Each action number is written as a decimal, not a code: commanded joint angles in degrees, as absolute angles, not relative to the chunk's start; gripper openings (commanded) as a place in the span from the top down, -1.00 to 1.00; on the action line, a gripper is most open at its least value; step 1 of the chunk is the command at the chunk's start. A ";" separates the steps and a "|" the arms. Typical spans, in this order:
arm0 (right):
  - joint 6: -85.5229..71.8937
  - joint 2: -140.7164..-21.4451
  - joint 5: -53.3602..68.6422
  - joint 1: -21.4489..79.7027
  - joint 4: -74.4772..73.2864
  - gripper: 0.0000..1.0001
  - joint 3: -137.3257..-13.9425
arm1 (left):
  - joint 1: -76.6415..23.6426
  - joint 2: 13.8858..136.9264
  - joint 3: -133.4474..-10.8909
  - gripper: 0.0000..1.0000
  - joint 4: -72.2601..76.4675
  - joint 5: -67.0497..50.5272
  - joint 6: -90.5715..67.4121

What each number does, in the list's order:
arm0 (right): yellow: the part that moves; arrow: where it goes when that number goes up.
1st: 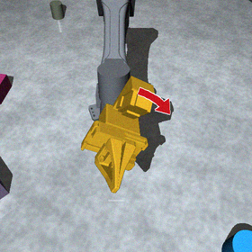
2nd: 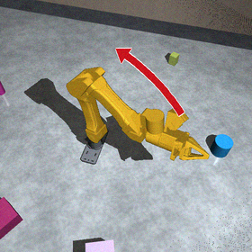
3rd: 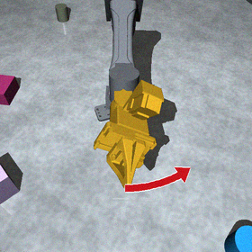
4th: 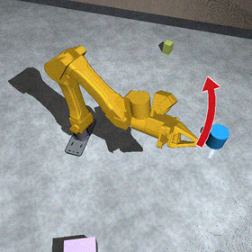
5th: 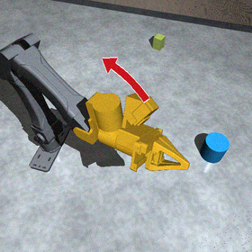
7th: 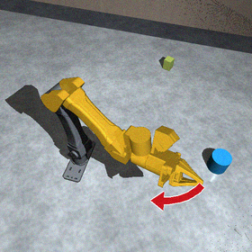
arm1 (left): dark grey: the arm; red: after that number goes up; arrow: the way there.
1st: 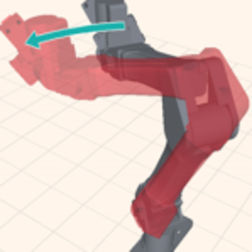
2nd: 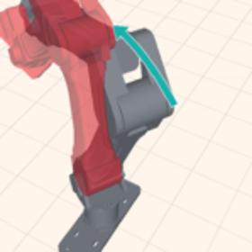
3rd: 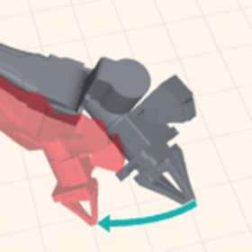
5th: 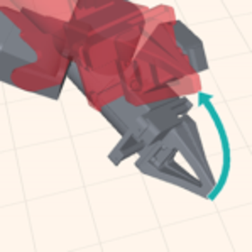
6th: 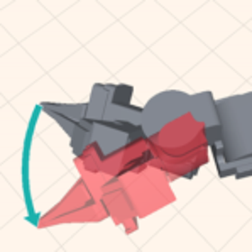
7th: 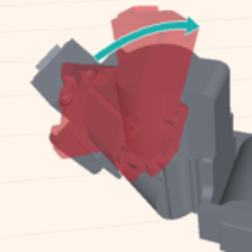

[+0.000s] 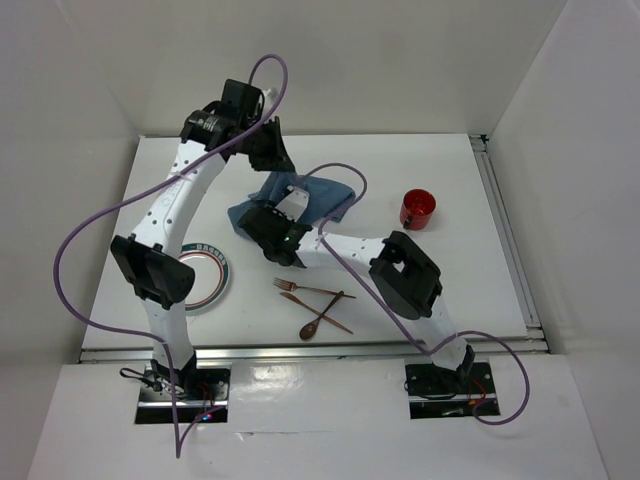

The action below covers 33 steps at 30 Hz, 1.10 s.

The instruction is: Set the dinner table for one person

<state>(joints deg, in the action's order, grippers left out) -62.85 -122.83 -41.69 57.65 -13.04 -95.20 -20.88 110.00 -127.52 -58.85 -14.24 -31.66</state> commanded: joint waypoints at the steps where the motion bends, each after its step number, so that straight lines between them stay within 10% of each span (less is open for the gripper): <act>1: -67.93 -118.56 -46.14 56.95 -19.41 0.15 -90.63 | -21.09 106.70 -130.43 1.00 -58.62 -15.03 -31.03; 7: -73.91 -116.02 -49.83 55.28 -29.25 1.00 -87.12 | -21.09 106.70 -130.43 1.00 -56.96 -15.56 -31.55; 20: -35.66 -93.81 -47.13 42.91 6.83 1.00 -64.98 | -18.20 109.59 -128.49 1.00 -52.73 -17.57 -29.54; 33: -8.17 -94.22 10.26 14.32 3.89 1.00 -85.52 | -6.50 110.67 -126.78 1.00 -50.01 -26.37 -26.63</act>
